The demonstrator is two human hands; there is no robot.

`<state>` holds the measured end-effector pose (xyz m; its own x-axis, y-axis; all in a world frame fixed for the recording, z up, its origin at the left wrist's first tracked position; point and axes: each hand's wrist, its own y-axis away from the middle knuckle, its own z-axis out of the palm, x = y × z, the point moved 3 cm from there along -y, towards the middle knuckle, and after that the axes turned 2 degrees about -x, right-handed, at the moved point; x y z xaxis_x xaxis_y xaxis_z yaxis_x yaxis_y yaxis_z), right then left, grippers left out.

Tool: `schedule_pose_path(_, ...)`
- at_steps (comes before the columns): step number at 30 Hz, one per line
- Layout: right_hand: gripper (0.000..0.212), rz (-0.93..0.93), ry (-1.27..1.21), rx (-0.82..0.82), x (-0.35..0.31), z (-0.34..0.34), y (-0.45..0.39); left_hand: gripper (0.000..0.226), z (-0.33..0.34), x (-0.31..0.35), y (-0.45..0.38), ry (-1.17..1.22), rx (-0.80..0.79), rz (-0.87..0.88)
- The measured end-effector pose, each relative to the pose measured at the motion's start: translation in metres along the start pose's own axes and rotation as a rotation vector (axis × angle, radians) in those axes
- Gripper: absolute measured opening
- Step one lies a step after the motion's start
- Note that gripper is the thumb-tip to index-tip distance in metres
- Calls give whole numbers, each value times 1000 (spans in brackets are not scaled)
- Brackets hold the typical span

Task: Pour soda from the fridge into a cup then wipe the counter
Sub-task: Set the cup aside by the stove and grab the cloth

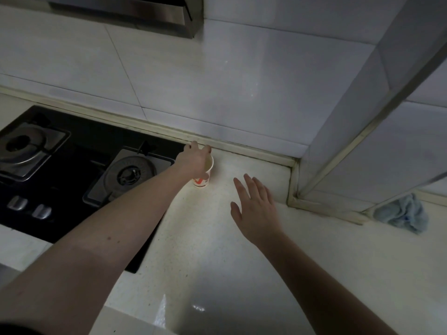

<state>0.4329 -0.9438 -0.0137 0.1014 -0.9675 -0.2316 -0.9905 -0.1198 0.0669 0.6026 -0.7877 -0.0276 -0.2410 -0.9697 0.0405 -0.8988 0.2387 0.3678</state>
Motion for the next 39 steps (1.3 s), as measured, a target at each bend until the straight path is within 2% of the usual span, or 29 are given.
schedule_pose_path(8,60,-13,-14,1,4,-4,13,97,5,-2,3,15,9,-22)
schedule_pose_path(11,59,-11,-30,16,7,-8,20,99,4,3,11,27,97,-2)
schedule_pose_path(16,60,20,-55,47,23,-16,38,81,-7,32,44,79,277,174)
schedule_pose_path(21,60,128,-61,96,64,-22,73,71,-16,90,83,39,330,369)
schedule_pose_path(24,58,233,-61,162,97,-27,101,81,-4,134,110,-61,296,482)
schedule_pose_path(28,57,362,-49,213,144,-35,141,75,17,200,138,-79,272,652)
schedule_pose_path(33,57,473,-56,260,199,-46,178,74,24,276,148,-72,275,731)
schedule_pose_path(39,57,519,-64,262,261,-47,206,74,31,350,149,-97,263,753)
